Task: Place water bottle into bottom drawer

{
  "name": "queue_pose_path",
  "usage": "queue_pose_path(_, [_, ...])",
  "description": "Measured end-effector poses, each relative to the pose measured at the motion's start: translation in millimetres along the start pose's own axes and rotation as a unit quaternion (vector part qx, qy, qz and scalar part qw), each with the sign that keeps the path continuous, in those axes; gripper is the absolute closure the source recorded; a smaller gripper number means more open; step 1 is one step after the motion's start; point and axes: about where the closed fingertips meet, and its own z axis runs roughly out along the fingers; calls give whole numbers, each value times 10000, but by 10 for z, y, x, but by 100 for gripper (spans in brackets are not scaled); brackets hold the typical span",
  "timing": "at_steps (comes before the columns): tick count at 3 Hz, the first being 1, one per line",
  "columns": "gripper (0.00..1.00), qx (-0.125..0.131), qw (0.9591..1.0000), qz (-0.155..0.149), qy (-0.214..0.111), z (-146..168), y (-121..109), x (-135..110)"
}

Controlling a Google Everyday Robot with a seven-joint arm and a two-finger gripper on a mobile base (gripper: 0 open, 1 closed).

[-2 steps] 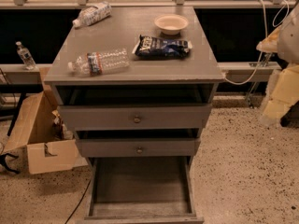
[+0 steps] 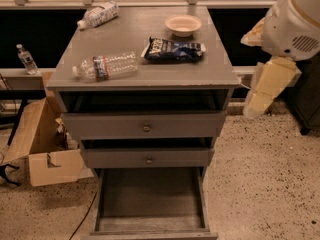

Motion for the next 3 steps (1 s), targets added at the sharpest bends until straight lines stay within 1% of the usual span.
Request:
queue_pose_path(1, [0, -133, 9968, -385, -695, 290, -199, -631])
queue_pose_path(2, [0, -133, 9967, -387, -696, 292, -200, -634])
queue_pose_path(3, [0, -137, 9950, -610, -782, 448, -314, -841])
